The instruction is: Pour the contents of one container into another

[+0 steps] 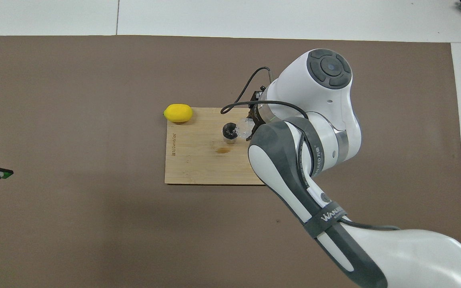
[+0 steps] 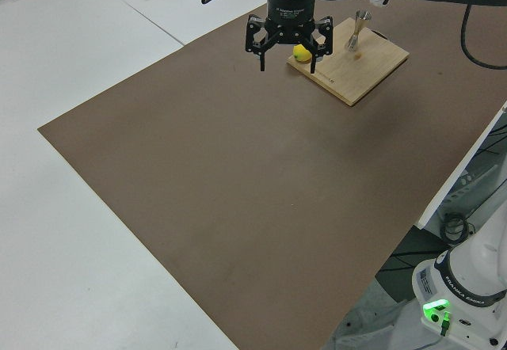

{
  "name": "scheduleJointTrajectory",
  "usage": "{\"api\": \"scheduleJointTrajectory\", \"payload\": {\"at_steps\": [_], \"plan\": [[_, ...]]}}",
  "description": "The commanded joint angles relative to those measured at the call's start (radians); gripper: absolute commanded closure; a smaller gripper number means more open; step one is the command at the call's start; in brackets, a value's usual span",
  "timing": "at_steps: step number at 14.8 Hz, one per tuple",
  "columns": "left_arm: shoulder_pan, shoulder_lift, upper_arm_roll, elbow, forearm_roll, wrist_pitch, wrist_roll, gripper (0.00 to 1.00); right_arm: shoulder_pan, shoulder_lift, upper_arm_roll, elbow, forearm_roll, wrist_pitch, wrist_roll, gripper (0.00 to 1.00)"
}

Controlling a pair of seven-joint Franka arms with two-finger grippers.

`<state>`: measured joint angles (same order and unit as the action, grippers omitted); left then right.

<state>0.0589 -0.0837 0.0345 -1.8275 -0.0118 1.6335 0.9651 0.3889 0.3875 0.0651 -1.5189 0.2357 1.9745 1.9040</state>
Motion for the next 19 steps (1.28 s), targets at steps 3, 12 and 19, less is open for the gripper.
{"api": "scheduleJointTrajectory", "payload": {"at_steps": [3,12,19], "plan": [[-0.079,-0.054,0.008,-0.032,0.052,-0.026,-0.444,0.0,0.022,0.042,0.001,0.055,-0.058,-0.006,0.063,1.0],[-0.106,-0.084,0.008,-0.024,0.049,0.051,-0.795,0.0,0.03,0.039,0.001,0.055,-0.108,-0.006,0.058,1.0],[-0.091,-0.083,0.016,-0.021,0.049,0.061,-0.805,0.0,0.036,0.04,0.002,0.049,-0.131,-0.011,0.056,1.0]]}}
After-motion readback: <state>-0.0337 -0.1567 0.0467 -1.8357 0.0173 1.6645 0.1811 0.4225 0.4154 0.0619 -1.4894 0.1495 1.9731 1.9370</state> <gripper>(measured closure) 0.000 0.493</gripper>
